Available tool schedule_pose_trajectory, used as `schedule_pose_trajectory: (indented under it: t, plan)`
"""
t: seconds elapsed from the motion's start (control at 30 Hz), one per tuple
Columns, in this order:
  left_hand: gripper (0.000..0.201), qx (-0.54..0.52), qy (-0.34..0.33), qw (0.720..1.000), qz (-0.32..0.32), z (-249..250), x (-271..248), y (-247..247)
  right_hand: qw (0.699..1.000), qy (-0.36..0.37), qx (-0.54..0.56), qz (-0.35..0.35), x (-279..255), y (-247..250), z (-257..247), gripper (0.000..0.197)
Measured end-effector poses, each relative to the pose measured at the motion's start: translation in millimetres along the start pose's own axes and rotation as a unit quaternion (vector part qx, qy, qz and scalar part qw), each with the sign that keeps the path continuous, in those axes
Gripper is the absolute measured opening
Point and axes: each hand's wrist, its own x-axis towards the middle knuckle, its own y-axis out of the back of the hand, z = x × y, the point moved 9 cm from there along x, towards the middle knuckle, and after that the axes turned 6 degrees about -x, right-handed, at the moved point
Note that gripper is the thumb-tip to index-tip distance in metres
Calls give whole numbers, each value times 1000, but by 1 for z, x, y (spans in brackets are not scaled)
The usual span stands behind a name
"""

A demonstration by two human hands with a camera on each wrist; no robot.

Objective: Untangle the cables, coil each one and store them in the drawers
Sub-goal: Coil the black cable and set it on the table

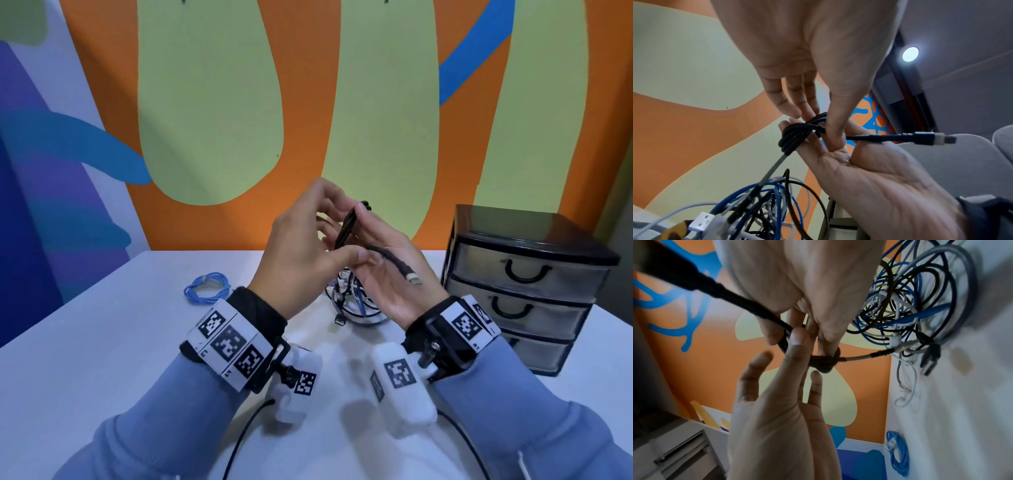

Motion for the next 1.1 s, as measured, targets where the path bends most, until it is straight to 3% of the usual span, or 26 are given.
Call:
schedule_pose_trajectory:
  t: [0.07,0.23,0.3,0.43,0.53,0.7,0.83,1.1]
  plan:
    - [53,-5,36,999,19,-8,1,3,1000,-5,20,-14,0,0,0,50]
    - [18,36,46,998,34,-18,2,6,1000,-12,15,-8,-1,-1,2,45]
    - [12,24,43,998,44,-19,3,9,999,-18,27,2,0,0,1,47]
    - [13,-108,85,988,71,-28,7,25,995,13,-34,89,-1,17,-9,44]
    - [13,-171,108,976,86,-30,7,33,979,34,-123,157,-3,35,-14,28]
    - [13,-245,133,959,47,-25,5,23,986,-25,-149,66,-3,10,3,38]
    - [13,-207,156,964,65,-28,5,28,980,17,-185,66,-4,5,-3,20]
    - [3,-8,165,975,147,-42,2,47,946,131,-294,29,-9,-14,-15,21]
